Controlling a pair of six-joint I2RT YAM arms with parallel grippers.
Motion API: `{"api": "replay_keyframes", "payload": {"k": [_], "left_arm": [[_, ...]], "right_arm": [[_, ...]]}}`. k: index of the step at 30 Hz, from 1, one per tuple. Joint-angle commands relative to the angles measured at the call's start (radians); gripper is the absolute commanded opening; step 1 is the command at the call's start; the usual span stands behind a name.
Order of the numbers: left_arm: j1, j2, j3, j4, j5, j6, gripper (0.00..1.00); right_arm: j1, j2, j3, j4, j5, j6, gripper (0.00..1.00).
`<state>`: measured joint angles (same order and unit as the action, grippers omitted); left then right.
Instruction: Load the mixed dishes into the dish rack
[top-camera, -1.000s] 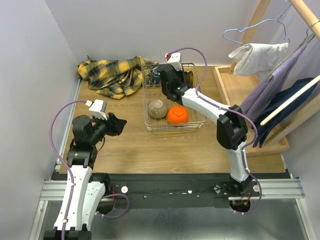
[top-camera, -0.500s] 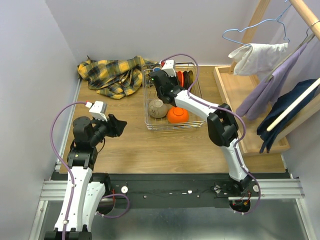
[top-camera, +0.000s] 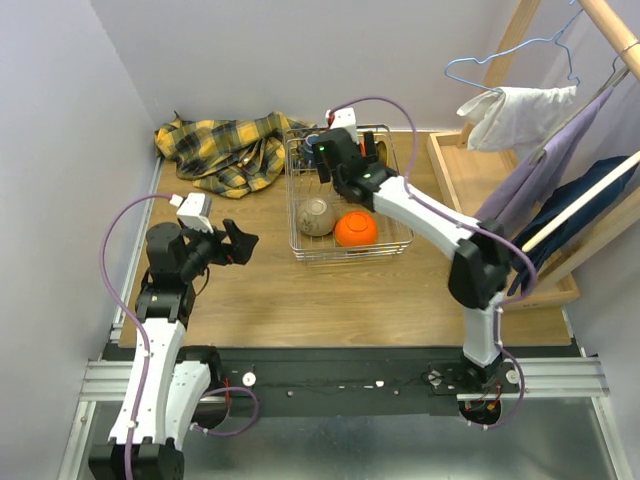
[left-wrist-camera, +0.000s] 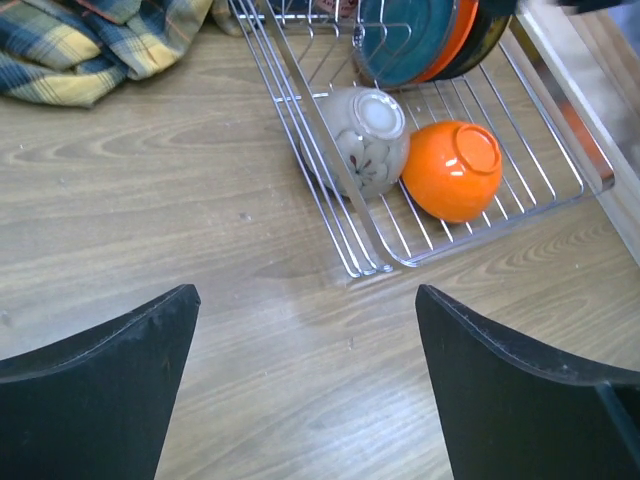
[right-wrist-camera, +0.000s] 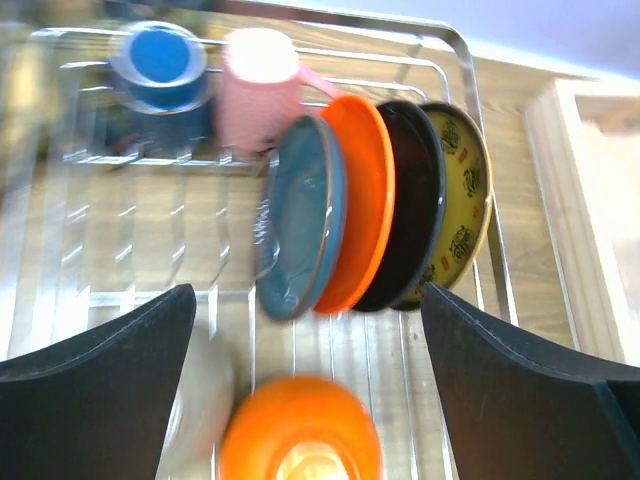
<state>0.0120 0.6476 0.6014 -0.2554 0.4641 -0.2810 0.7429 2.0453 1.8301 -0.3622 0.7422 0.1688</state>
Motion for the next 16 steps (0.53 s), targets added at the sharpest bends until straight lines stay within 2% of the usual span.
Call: {"api": "replay_keyframes", "payload": {"k": [1, 4, 6, 11, 16], "left_arm": [[0.005, 0.078, 0.086, 0.07, -0.002, 0.037, 0.99], [0.005, 0.138, 0.135, 0.062, -0.024, 0.107, 0.99], [0.005, 0.17, 0.173, 0.035, -0.053, 0.141, 0.99], [0.005, 0.299, 0.282, -0.062, -0.212, 0.264, 0.99], [0.006, 0.374, 0.333, -0.096, -0.281, 0.359, 0.99]], "right_arm": [[0.007, -0.18, -0.072, -0.113, -0.352, -0.153, 1.0], [0.007, -0.238, -0.129, -0.23, -0.232, -0.147, 1.0], [0.007, -0.336, -0.263, -0.193, -0.155, -0.198, 1.0], [0.007, -0.545, -0.442, -0.172, -0.147, -0.215, 1.0], [0.007, -0.736, -0.606, -0.166, -0.199, -0.245, 1.0]]}}
